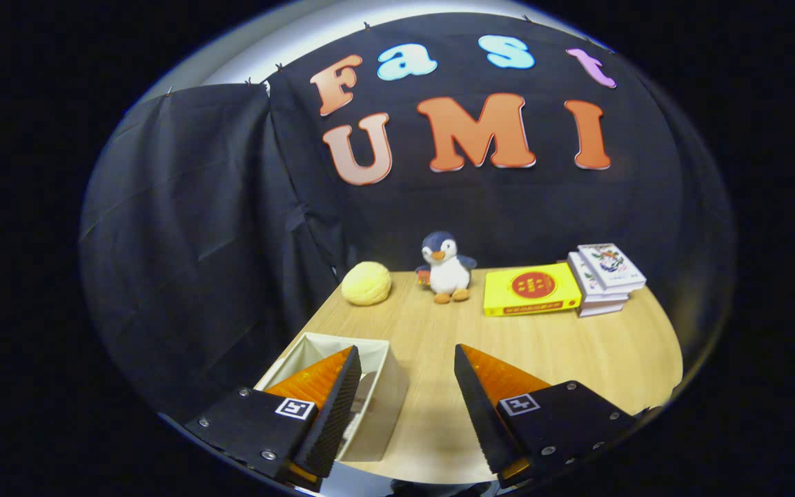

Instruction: Open the storage box then place both shoes into the box .Put the left shoe in first, then the right shoe, with the right side of both shoes facing outward in a uniform manner.

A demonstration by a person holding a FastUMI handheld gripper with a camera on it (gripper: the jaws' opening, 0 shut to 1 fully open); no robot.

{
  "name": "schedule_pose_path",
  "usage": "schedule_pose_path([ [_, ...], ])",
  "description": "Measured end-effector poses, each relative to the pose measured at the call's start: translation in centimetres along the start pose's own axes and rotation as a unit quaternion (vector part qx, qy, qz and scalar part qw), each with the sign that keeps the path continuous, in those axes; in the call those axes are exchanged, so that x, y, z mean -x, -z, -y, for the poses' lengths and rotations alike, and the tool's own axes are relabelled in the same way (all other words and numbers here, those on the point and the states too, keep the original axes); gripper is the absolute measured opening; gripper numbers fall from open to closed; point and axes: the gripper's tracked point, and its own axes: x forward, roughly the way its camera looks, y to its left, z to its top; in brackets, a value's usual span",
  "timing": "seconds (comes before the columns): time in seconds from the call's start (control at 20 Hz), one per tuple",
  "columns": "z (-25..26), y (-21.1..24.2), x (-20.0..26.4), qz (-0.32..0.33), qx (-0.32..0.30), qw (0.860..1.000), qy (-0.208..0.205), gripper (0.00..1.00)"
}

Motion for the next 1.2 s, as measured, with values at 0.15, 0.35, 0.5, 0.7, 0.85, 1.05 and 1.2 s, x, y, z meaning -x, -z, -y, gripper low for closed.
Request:
schedule_pose_path([
  [0.15,4.6,-3.1,2.7,0.059,0.003,0.998,0.018,0.88],
  [0.35,9.9,-6.1,6.0,0.118,0.002,0.992,0.043,0.93],
  [0.5,12.8,-8.3,8.4,0.167,0.006,0.985,0.051,0.95],
  [0.7,15.8,-9.7,11.3,0.214,0.036,0.974,0.07,0.96],
  [0.85,17.0,-10.2,12.9,0.232,0.037,0.969,0.078,0.96],
  [1.05,18.7,-10.4,14.6,0.244,0.035,0.965,0.091,0.96],
  [1.2,19.3,-10.9,15.8,0.259,0.038,0.96,0.095,0.96],
])
